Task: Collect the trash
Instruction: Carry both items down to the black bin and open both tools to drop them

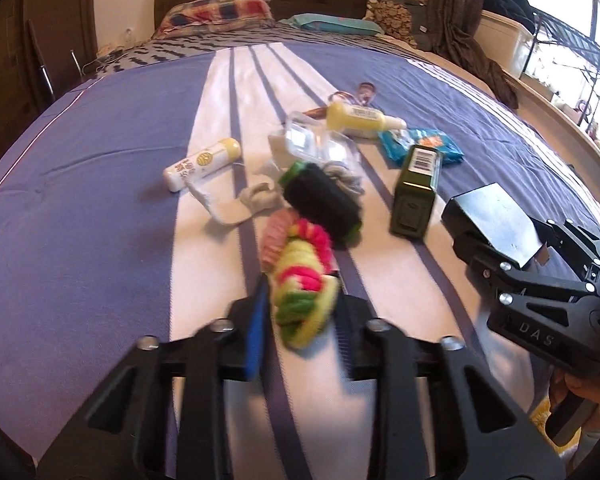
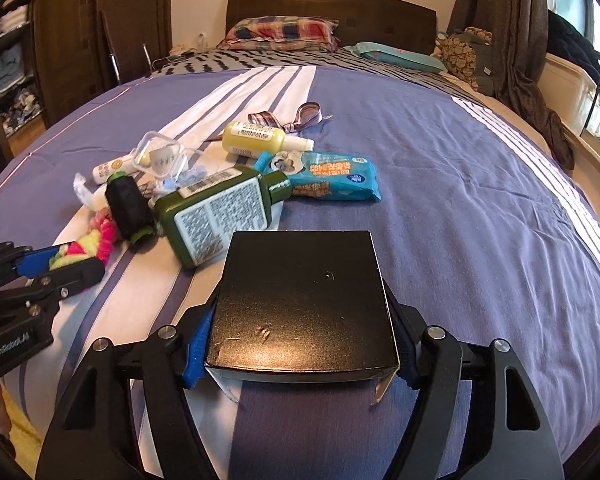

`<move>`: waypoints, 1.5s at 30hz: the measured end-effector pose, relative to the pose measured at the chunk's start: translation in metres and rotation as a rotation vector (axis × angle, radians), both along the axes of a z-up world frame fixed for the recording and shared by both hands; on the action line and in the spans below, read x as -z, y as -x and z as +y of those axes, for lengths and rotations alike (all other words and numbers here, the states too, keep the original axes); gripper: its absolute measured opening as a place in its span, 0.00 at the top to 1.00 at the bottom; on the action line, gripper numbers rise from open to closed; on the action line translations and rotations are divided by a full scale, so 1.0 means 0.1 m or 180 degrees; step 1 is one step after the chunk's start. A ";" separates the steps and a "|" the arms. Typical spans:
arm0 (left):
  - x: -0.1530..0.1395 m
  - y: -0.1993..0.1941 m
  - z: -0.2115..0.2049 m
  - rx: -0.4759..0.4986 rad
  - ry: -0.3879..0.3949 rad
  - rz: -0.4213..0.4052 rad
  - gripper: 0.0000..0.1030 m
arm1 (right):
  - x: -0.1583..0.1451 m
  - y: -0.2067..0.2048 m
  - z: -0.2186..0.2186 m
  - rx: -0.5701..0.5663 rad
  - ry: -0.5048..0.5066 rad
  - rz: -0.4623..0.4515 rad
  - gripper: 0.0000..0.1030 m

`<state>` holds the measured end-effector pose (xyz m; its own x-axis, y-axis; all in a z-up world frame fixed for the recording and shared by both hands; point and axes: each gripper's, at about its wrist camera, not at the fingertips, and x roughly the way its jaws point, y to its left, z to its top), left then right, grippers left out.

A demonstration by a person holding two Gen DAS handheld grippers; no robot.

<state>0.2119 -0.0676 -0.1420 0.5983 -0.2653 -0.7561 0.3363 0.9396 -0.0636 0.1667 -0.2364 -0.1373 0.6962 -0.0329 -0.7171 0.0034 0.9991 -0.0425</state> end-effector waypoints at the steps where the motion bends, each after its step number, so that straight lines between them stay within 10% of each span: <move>1: 0.00 0.03 0.00 0.0000 -0.0007 -0.0001 0.78 | 0.00 0.02 0.00 0.0005 0.0001 0.0002 0.31; 32: -0.10 1.78 0.37 0.0097 0.0296 -0.0077 0.80 | -0.15 1.78 -0.03 0.0036 -0.0235 -0.0110 0.31; 45: 0.63 2.12 0.45 0.0046 0.0302 0.0489 0.80 | 0.39 2.02 0.10 -0.0058 -0.0375 0.0429 0.31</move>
<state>0.0002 -0.0224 -0.2045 0.4733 -0.3475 -0.8094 0.3293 0.9221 -0.2033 -0.0357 -0.2260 -0.1761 0.5932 0.0687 -0.8022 -0.0124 0.9970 0.0761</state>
